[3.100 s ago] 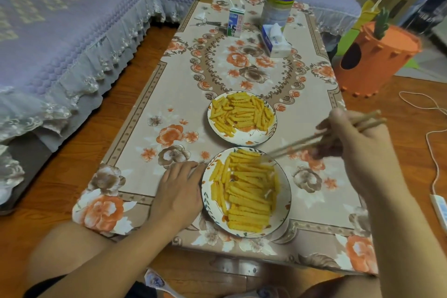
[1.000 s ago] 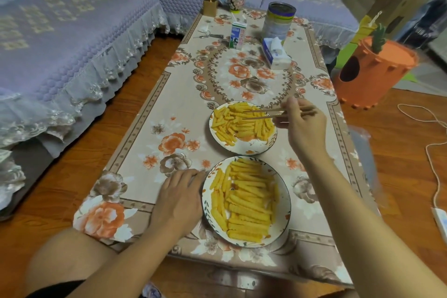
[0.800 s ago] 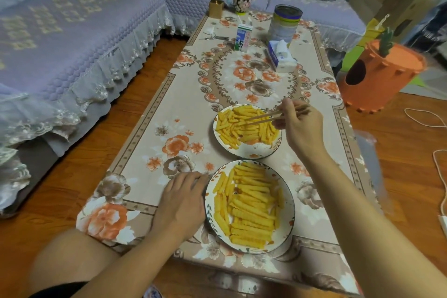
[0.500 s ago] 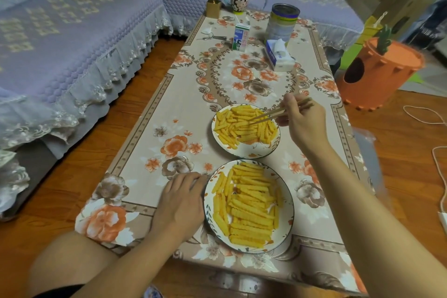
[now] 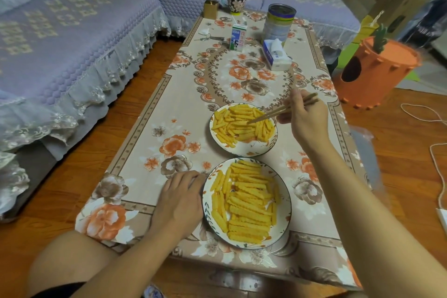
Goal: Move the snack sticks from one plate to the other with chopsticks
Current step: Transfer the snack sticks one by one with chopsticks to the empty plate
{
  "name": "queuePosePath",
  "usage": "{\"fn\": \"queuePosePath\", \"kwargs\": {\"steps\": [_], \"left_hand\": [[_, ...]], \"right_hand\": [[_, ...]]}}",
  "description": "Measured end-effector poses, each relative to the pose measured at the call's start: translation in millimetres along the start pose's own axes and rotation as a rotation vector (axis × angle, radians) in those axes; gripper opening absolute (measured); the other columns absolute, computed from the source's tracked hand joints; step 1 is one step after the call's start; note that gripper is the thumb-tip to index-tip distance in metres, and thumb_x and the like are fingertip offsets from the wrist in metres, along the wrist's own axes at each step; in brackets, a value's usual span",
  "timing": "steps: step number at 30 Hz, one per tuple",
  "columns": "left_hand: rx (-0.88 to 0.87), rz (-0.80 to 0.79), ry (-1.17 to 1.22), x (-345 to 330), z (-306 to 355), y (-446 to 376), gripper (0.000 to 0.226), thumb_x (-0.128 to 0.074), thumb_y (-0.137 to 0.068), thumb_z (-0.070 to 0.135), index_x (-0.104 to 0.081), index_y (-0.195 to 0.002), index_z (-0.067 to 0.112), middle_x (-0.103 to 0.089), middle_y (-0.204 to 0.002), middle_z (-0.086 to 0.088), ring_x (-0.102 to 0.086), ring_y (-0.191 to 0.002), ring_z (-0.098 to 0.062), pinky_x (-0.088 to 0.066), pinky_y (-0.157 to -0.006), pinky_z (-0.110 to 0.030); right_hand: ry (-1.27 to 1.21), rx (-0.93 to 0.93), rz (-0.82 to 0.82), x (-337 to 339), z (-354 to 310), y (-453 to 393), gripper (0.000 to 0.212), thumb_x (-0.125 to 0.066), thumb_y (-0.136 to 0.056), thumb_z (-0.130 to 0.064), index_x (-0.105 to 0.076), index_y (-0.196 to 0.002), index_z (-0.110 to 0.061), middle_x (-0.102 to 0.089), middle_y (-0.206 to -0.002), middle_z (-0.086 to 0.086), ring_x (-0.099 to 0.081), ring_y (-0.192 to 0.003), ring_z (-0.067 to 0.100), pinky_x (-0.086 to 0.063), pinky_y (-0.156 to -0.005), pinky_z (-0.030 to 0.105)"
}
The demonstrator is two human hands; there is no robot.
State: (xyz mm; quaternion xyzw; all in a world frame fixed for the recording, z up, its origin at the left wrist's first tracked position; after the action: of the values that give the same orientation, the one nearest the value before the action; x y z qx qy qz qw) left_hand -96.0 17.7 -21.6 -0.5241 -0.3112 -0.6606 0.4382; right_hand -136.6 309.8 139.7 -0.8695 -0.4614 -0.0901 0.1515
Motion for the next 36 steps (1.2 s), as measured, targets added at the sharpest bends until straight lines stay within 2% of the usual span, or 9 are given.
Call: {"fn": "queuePosePath", "kwargs": {"steps": [3,5,11,16,21,26,29,32,36], "left_hand": [[0.0,-0.001,0.008,0.8,0.3,0.1,0.054,-0.025,-0.094,0.035,-0.052,-0.141,0.03,-0.055,-0.133,0.007,-0.047,-0.125,-0.019,-0.043,-0.104,-0.039],[-0.004,-0.003,0.004,0.4,1.3,-0.1,0.055,-0.024,-0.095,0.037,-0.052,-0.141,0.029,-0.055,-0.134,0.006,-0.047,-0.125,-0.02,-0.043,-0.104,-0.039],[-0.002,-0.011,0.001,-0.5,0.6,0.2,0.053,-0.026,-0.096,0.039,-0.054,-0.14,0.029,-0.057,-0.133,0.005,-0.048,-0.123,-0.02,-0.045,-0.102,-0.041],[-0.001,-0.012,-0.012,-0.2,0.9,-0.4,0.054,-0.025,-0.095,0.037,-0.052,-0.141,0.029,-0.056,-0.133,0.005,-0.049,-0.124,-0.02,-0.044,-0.103,-0.04],[0.005,-0.004,0.002,1.1,1.5,-0.6,0.055,-0.023,-0.094,0.037,-0.052,-0.14,0.031,-0.056,-0.133,0.007,-0.047,-0.125,-0.019,-0.042,-0.105,-0.039],[0.001,-0.009,-0.004,0.0,0.5,-0.8,0.054,-0.025,-0.094,0.034,-0.051,-0.141,0.031,-0.054,-0.133,0.007,-0.047,-0.124,-0.019,-0.042,-0.104,-0.039],[0.0,-0.008,0.0,-0.2,0.3,-0.8,0.054,-0.023,-0.094,0.035,-0.05,-0.141,0.031,-0.053,-0.134,0.008,-0.045,-0.126,-0.018,-0.04,-0.106,-0.038],[0.003,-0.008,0.001,-0.3,0.4,-0.7,0.053,-0.025,-0.094,0.034,-0.05,-0.141,0.031,-0.053,-0.134,0.008,-0.045,-0.126,-0.018,-0.04,-0.106,-0.038],[0.003,0.004,-0.005,0.6,0.4,0.1,0.051,-0.027,-0.095,0.033,-0.052,-0.139,0.031,-0.055,-0.132,0.008,-0.047,-0.123,-0.018,-0.042,-0.104,-0.038]], "right_hand": [[-0.061,0.003,0.055,24.3,-8.6,6.8,0.043,-0.045,-0.11,-0.031,-0.065,-0.087,-0.001,-0.07,-0.066,0.01,-0.071,-0.055,0.024,-0.063,-0.057,0.038],[-0.095,0.013,0.076,40.5,-11.4,11.2,0.044,-0.045,-0.11,-0.029,-0.065,-0.086,0.001,-0.069,-0.061,0.007,-0.069,-0.051,0.023,-0.062,-0.052,0.035],[-0.062,0.012,0.097,52.3,-5.6,18.3,0.043,-0.049,-0.108,-0.029,-0.068,-0.093,0.007,-0.069,-0.068,0.017,-0.07,-0.052,0.026,-0.062,-0.052,0.035],[-0.016,-0.005,0.008,15.4,5.3,19.8,0.03,-0.054,-0.106,-0.029,-0.07,-0.097,-0.006,-0.073,-0.081,0.02,-0.074,-0.065,0.031,-0.064,-0.063,0.041],[0.052,-0.004,-0.041,-10.1,11.3,25.5,0.028,-0.055,-0.106,-0.03,-0.067,-0.084,-0.017,-0.07,-0.068,0.012,-0.073,-0.063,0.03,-0.062,-0.068,0.053],[-0.027,-0.033,0.062,14.0,-5.5,35.1,0.038,-0.048,-0.108,-0.033,-0.066,-0.084,-0.01,-0.071,-0.074,0.024,-0.072,-0.059,0.032,-0.063,-0.058,0.042],[-0.174,-0.124,0.084,26.3,-13.4,55.5,0.047,-0.046,-0.109,-0.033,-0.063,-0.085,0.003,-0.069,-0.063,0.02,-0.07,-0.051,0.031,-0.062,-0.052,0.038],[-0.255,-0.207,0.104,22.6,-8.7,88.9,0.049,-0.045,-0.109,-0.034,-0.062,-0.082,0.003,-0.067,-0.056,0.017,-0.067,-0.047,0.03,-0.061,-0.048,0.036],[-0.272,-0.28,0.17,12.9,8.4,126.0,0.048,-0.044,-0.109,-0.034,-0.062,-0.078,-0.002,-0.067,-0.057,0.018,-0.069,-0.053,0.038,-0.063,-0.059,0.047]]}}
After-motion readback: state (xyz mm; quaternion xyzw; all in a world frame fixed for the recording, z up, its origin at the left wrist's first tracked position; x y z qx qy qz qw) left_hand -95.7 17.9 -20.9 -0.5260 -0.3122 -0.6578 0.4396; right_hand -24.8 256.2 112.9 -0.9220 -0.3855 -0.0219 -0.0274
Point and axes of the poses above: each hand's wrist, its own y-axis away from the middle knuckle, its own x-axis out of the back of the hand, z = x × y, the point moved 8 cm from there along -y, towards the middle knuckle
